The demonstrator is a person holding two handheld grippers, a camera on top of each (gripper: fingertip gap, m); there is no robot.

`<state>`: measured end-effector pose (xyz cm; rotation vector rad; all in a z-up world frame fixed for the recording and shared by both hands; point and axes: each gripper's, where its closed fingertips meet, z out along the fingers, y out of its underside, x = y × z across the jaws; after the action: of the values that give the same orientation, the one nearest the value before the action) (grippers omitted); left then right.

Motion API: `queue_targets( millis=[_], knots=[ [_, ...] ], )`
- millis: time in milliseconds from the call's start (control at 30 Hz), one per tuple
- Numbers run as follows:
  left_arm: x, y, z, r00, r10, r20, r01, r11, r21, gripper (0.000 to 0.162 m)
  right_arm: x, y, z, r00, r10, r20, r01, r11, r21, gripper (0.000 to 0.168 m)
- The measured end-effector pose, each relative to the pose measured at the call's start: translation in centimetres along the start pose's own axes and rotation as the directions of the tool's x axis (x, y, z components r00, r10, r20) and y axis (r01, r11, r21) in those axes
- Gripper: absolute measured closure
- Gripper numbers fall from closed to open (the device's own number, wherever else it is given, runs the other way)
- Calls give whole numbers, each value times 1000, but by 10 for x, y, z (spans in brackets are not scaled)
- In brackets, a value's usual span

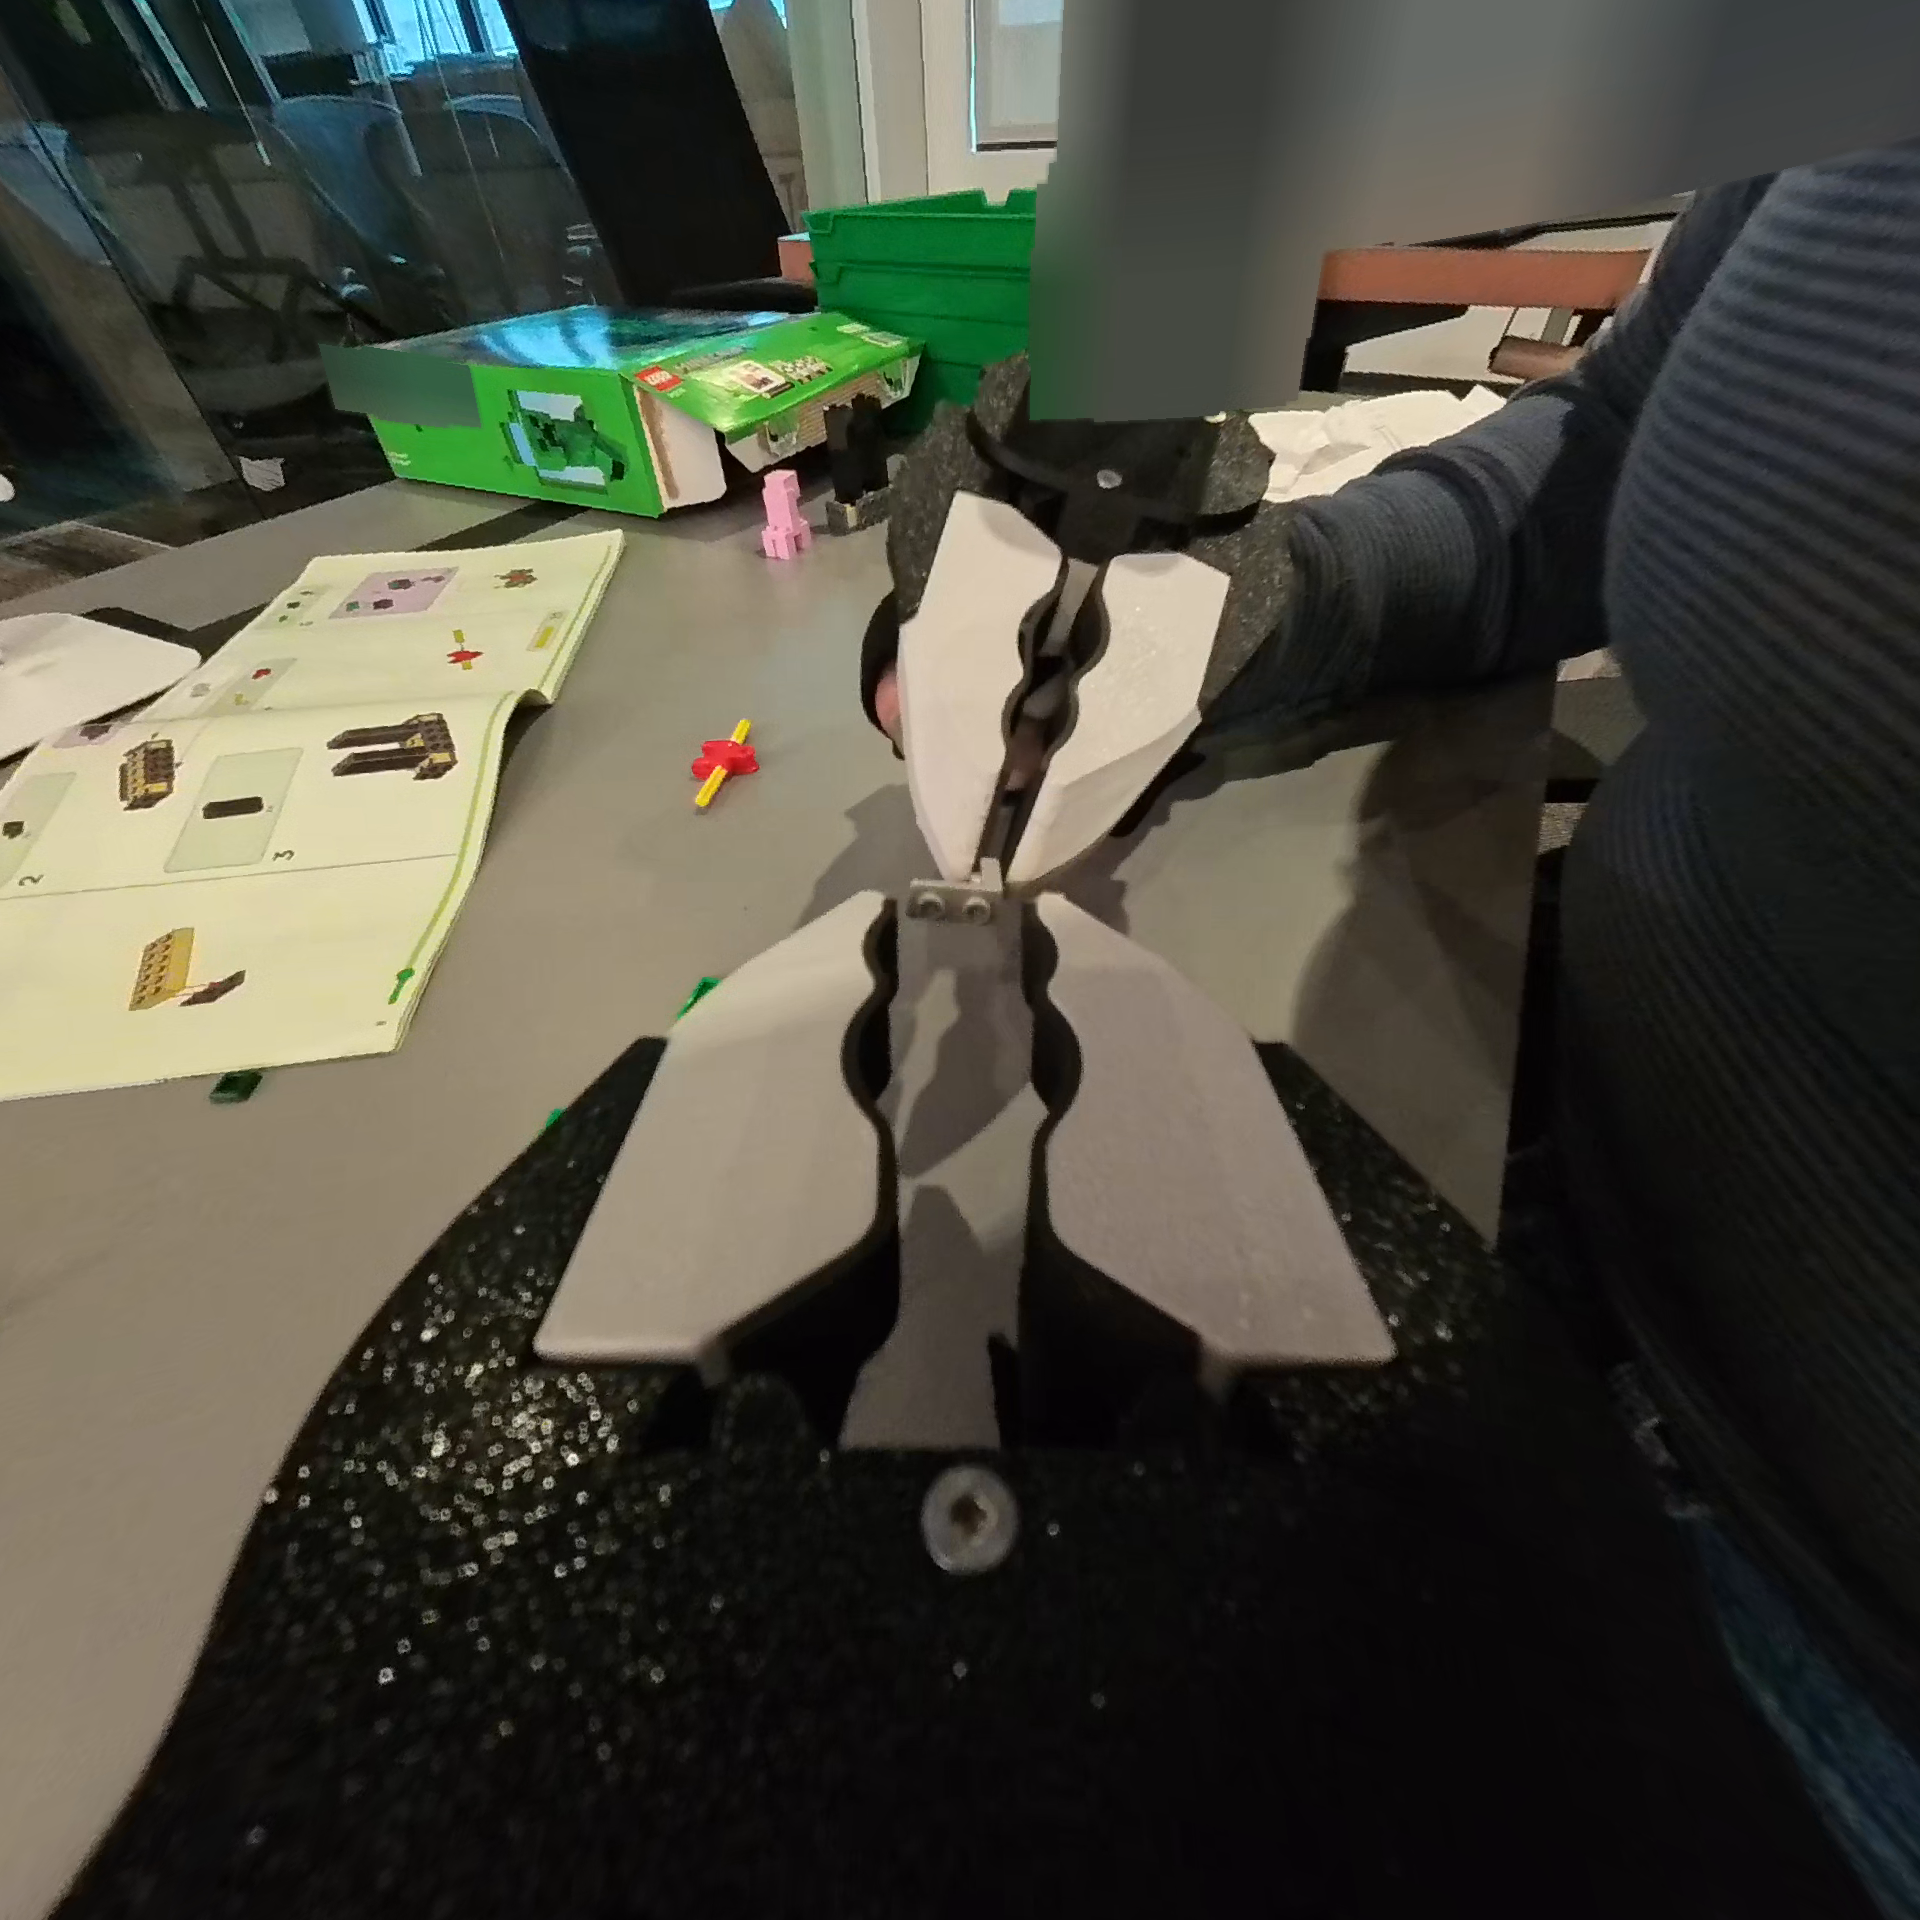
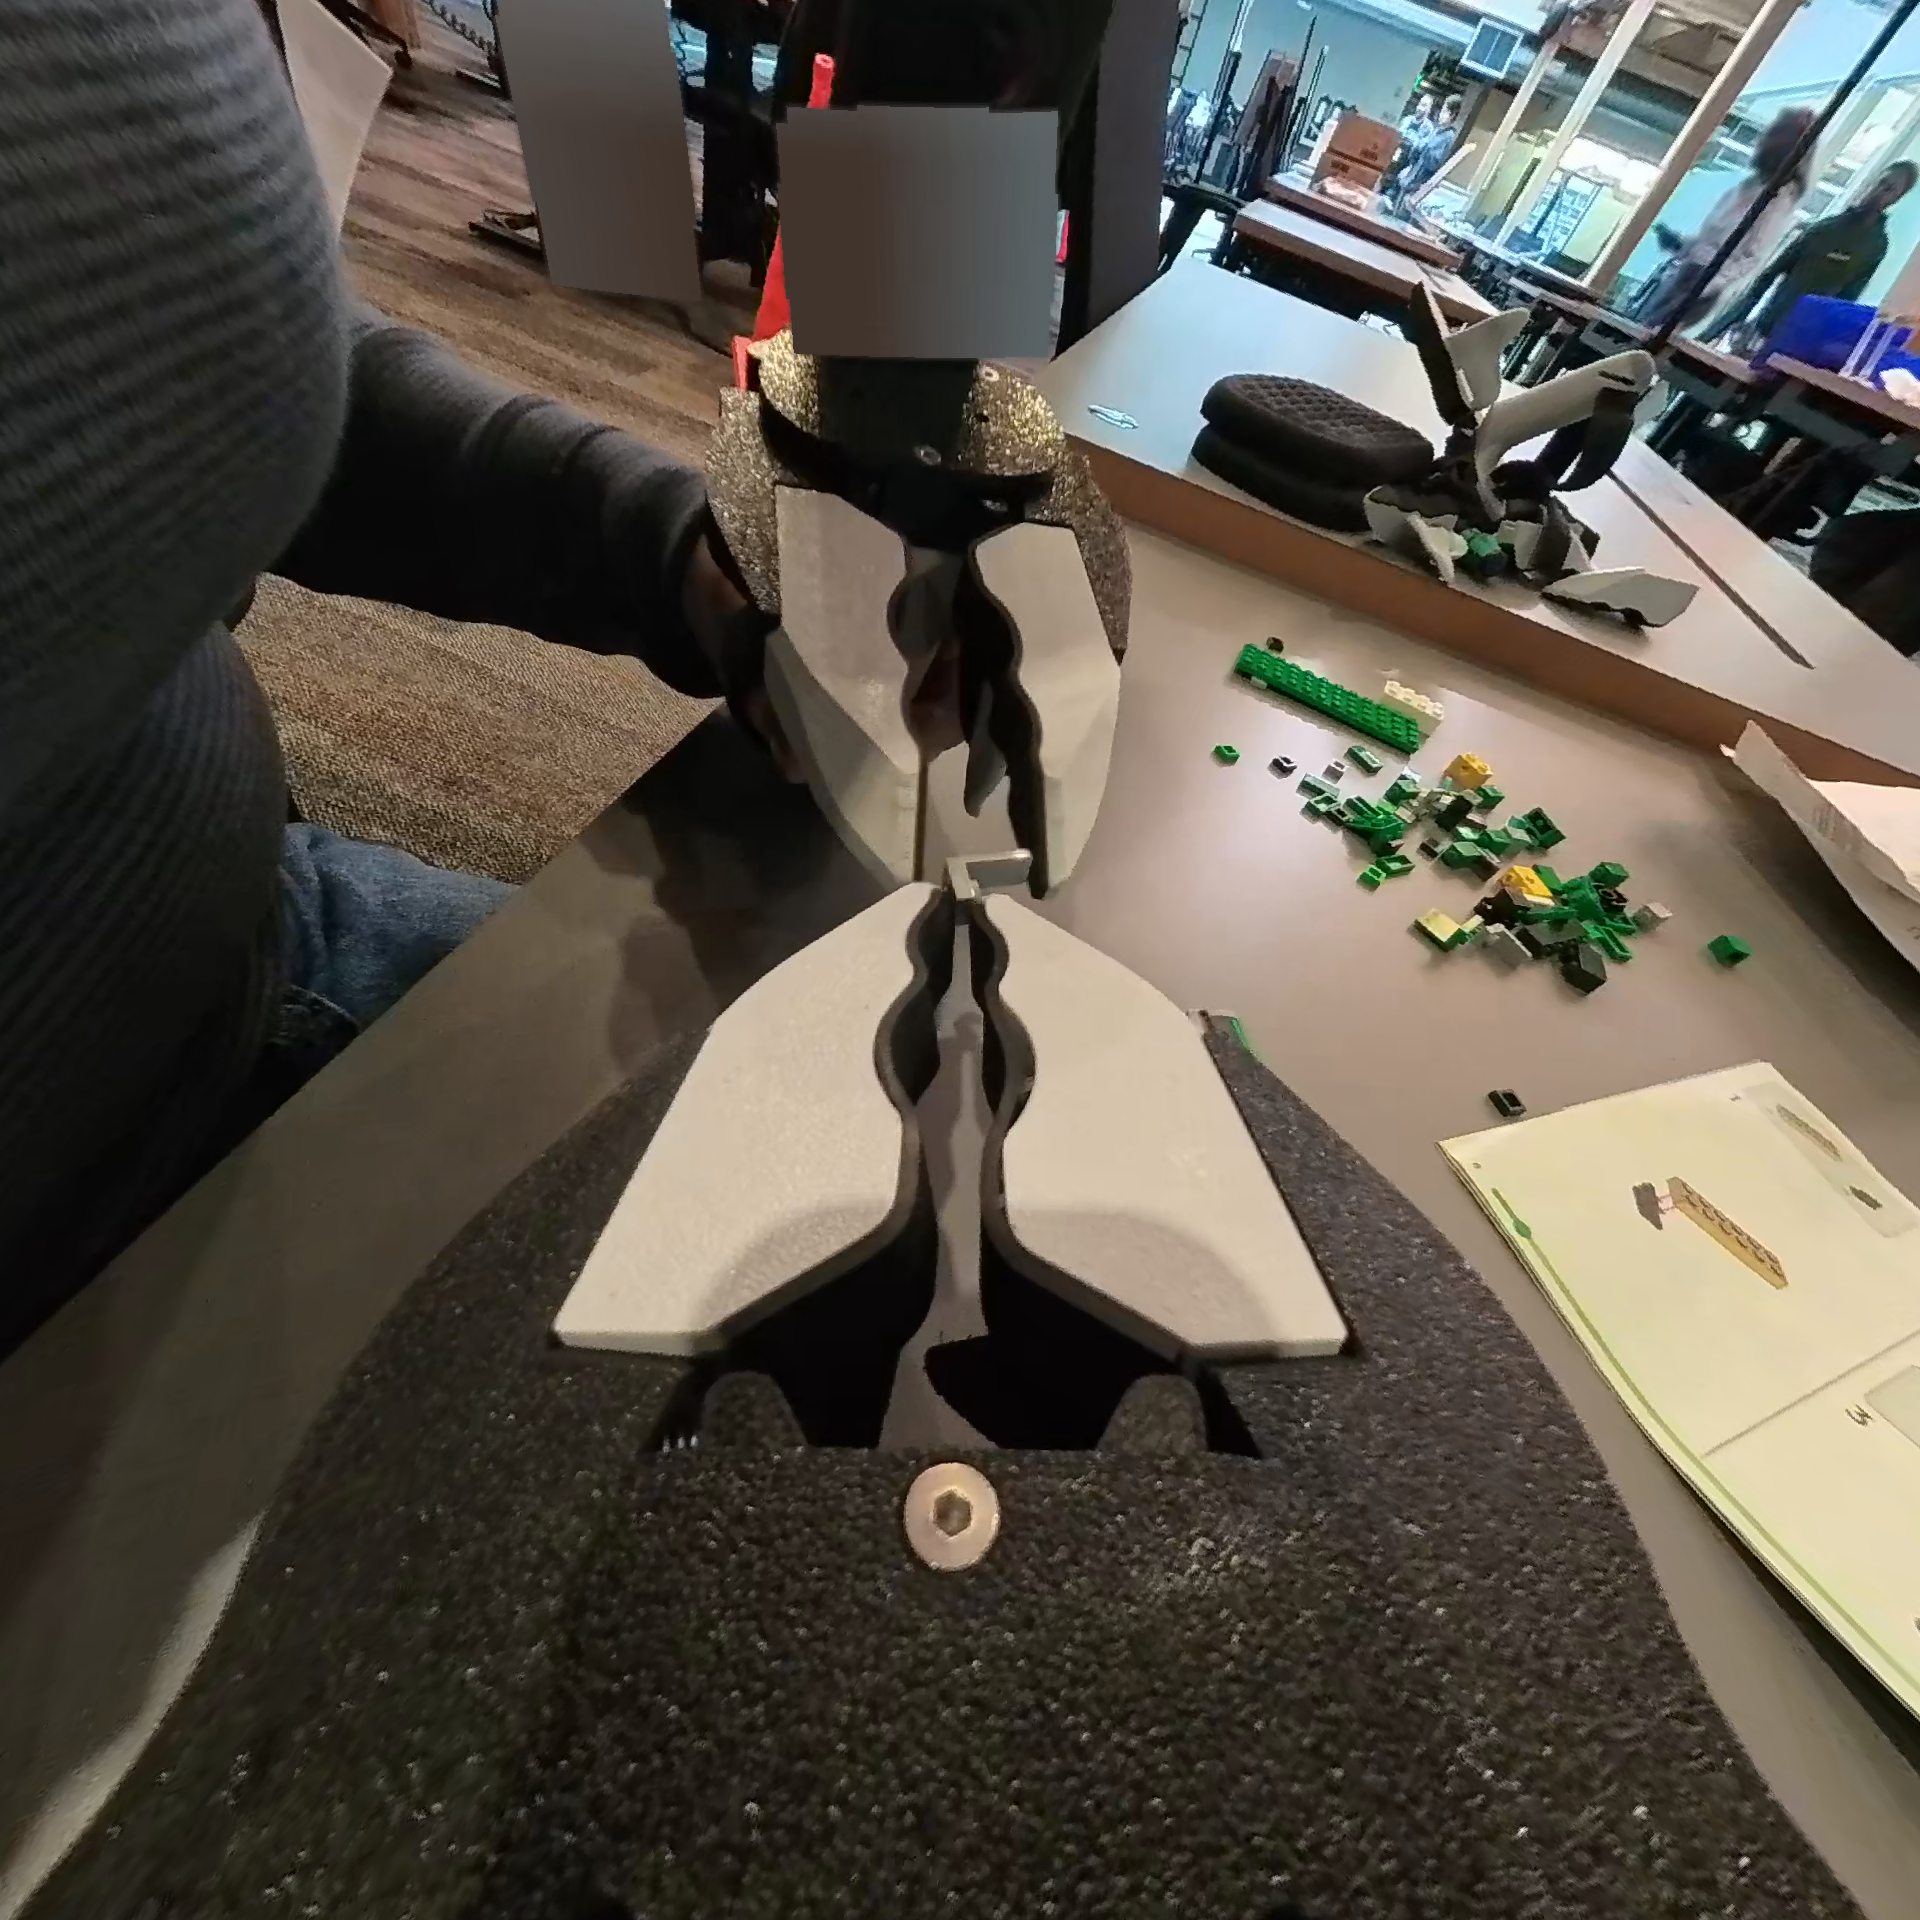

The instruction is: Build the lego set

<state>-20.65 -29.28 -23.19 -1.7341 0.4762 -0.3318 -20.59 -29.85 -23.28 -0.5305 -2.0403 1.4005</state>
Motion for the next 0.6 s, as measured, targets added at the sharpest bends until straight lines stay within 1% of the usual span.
queue_targets(
  millis=[100, 233, 367, 400, 433, 467, 533, 600],
  knots=[
    [0, 0, 0, 1000, 21, 9, -21, 1000, 2, 146, -1, -1, 0, 1000, -1, 4, 1, 1000, 5, 166],
    [0, 0, 0, 997, 77, 23, -78, 997, 1, 146, -1, -1, 0, 1000, -2, 7, 2, 1000, 7, 165],
    [-1, 1, 0, 997, 76, 23, -75, 997, -8, 146, 0, 2, 0, 1000, 19, -8, -19, 1000, 4, 165],
    [-3, 2, 0, 996, 80, 32, -80, 997, -16, 146, 5, 6, -2, 999, 39, -34, -39, 999, -19, 159],
    [-5, 3, -1, 995, 87, 41, -86, 996, -27, 147, 13, 14, -4, 995, 77, -70, -81, 995, -60, 158],
    [-7, 5, -2, 994, 96, 50, -94, 995, -38, 147, 22, 23, -6, 985, 137, -105, -148, 983, -106, 157],
    [-12, 8, -5, 991, 116, 66, -111, 992, -66, 147, 36, 44, -11, 951, 251, -179, -286, 936, -204, 154],
    [-15, 12, -6, 988, 138, 74, -130, 987, -94, 147, 38, 58, -10, 934, 297, -201, -346, 891, -292, 151]
  ],
)
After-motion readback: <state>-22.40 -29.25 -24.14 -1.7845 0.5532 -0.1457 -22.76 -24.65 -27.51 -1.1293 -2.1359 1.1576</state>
